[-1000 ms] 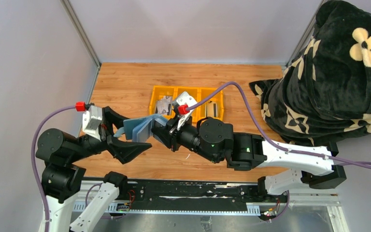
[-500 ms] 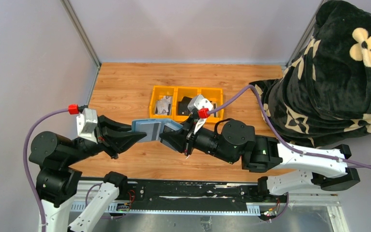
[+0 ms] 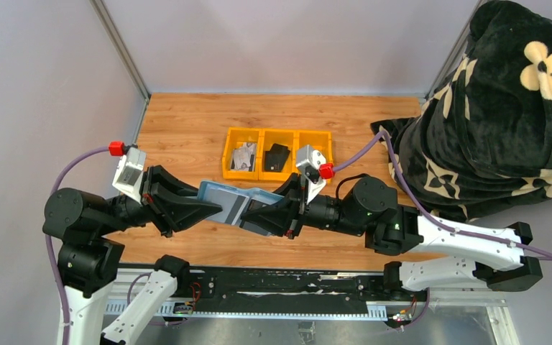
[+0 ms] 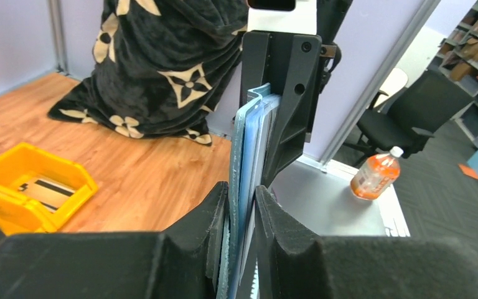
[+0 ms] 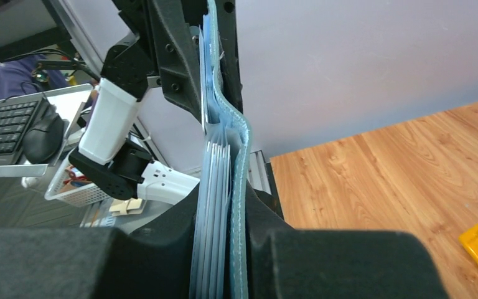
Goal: Take the credit cards out of the card holder
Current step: Remove the credit card from the card holder.
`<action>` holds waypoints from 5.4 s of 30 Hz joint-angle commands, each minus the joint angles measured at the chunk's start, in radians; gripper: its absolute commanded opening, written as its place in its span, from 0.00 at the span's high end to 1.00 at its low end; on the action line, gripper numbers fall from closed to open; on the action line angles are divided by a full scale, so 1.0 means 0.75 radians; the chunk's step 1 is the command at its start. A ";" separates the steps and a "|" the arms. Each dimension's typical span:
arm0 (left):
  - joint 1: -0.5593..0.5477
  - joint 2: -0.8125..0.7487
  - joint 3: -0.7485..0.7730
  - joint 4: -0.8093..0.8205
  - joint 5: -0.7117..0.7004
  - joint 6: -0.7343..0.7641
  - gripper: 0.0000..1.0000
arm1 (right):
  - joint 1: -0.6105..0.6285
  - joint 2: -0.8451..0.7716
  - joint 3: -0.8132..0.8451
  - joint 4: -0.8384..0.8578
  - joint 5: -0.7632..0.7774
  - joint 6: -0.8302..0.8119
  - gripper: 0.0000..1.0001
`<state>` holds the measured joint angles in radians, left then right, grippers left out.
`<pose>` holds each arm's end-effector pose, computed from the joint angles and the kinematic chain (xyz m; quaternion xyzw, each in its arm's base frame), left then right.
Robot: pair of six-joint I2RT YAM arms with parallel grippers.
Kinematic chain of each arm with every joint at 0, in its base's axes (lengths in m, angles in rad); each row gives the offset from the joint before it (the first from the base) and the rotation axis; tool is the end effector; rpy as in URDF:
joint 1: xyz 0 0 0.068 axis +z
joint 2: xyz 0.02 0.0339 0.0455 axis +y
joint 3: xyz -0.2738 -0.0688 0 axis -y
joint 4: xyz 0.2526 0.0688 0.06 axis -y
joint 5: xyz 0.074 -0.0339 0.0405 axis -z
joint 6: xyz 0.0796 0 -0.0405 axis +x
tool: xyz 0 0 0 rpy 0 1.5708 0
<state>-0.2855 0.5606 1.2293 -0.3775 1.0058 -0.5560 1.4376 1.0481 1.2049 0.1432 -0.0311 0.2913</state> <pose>0.0394 -0.0816 0.4962 0.3126 0.5705 -0.5497 0.5241 0.0334 0.2681 0.4948 -0.3323 0.4918 0.6182 0.5153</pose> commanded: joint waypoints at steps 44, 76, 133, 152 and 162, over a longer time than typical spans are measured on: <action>0.002 0.132 -0.023 0.117 0.136 -0.183 0.89 | -0.358 0.011 -0.189 0.491 -0.566 0.475 1.00; 0.039 0.252 0.052 -0.413 -0.416 0.323 1.00 | -0.779 -0.069 -0.322 0.377 -0.681 0.684 0.34; 0.039 0.096 -0.136 -0.044 -0.014 -0.001 0.84 | -0.566 0.386 -0.227 1.089 -0.852 1.006 1.00; 0.039 0.118 -0.129 0.270 0.135 -0.386 0.86 | -0.591 0.310 -0.361 1.072 -0.800 0.998 1.00; 0.039 0.133 -0.103 0.270 0.128 -0.382 0.88 | -0.591 0.275 -0.388 1.023 -0.797 0.965 1.00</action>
<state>-0.2455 0.6712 1.0985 -0.2256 1.0519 -0.8173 1.0008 1.2694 0.9241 0.9417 -0.6476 1.0409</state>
